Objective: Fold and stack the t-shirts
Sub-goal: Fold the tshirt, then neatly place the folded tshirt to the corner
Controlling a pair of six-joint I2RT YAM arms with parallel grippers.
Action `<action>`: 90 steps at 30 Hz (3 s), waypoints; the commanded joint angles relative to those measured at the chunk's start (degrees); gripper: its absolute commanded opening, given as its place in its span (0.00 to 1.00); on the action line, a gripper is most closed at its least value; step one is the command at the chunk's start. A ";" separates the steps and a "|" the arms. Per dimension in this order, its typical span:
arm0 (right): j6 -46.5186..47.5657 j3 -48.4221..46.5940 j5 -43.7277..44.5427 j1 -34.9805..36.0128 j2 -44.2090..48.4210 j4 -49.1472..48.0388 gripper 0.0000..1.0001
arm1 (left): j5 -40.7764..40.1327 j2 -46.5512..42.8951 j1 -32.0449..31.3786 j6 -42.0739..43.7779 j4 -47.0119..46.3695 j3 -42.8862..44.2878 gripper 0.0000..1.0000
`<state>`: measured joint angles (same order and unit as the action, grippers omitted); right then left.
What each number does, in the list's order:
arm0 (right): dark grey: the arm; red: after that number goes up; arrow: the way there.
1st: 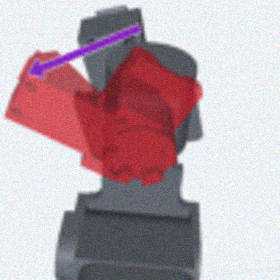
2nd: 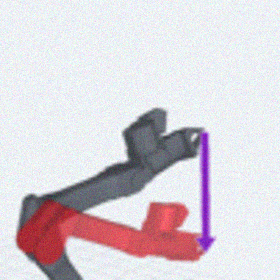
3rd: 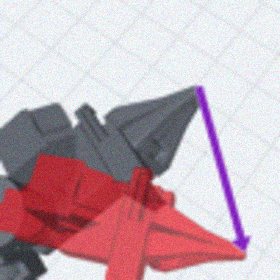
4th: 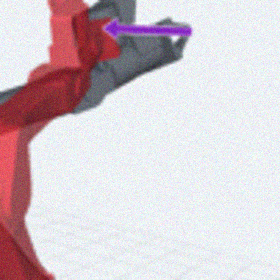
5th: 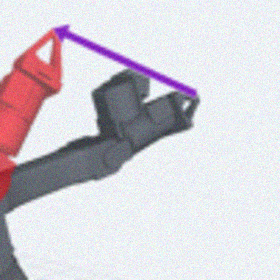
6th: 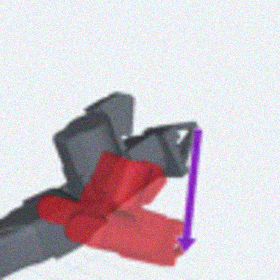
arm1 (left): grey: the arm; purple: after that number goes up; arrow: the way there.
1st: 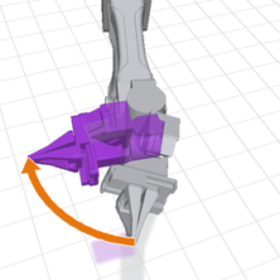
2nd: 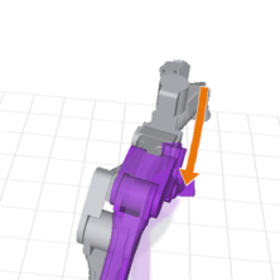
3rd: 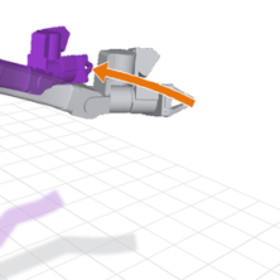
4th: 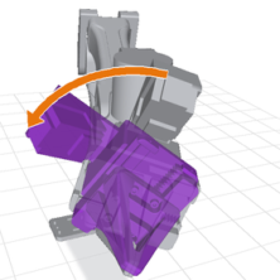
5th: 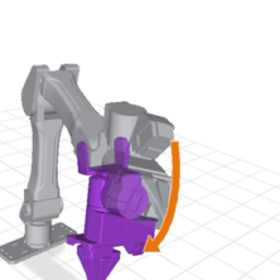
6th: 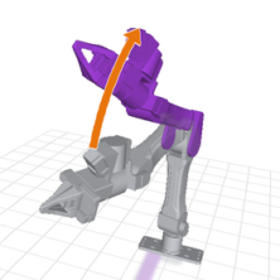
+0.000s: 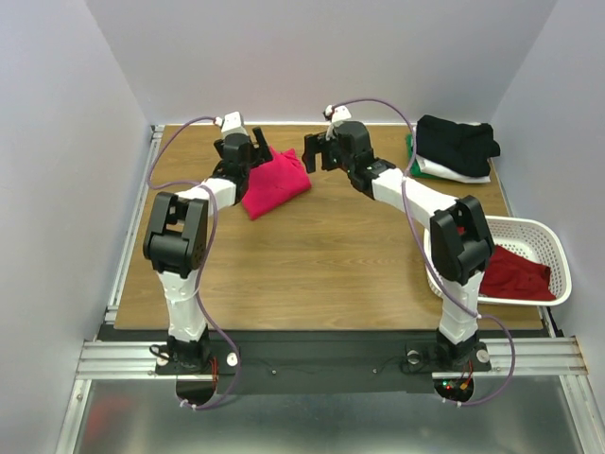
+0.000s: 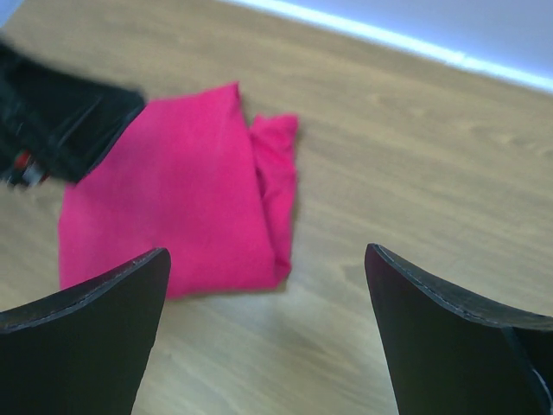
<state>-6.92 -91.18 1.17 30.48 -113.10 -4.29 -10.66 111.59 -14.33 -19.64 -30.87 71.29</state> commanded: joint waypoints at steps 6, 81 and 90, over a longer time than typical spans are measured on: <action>-4.06 11.10 1.11 0.28 5.69 -7.03 1.00 | 2.75 6.88 -2.11 1.80 7.31 9.75 0.96; -20.24 29.83 -39.31 -8.86 -3.27 -26.03 0.99 | 11.96 -15.79 -9.58 -2.95 -5.78 -29.89 0.96; -17.69 25.44 -36.77 -4.82 -5.55 -21.55 0.89 | 13.20 -13.95 -11.07 -3.13 -6.39 -28.66 0.95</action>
<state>-26.33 -63.09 -36.21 23.90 -117.32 -27.55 1.10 97.19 -24.47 -22.48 -34.59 39.99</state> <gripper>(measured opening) 0.928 0.955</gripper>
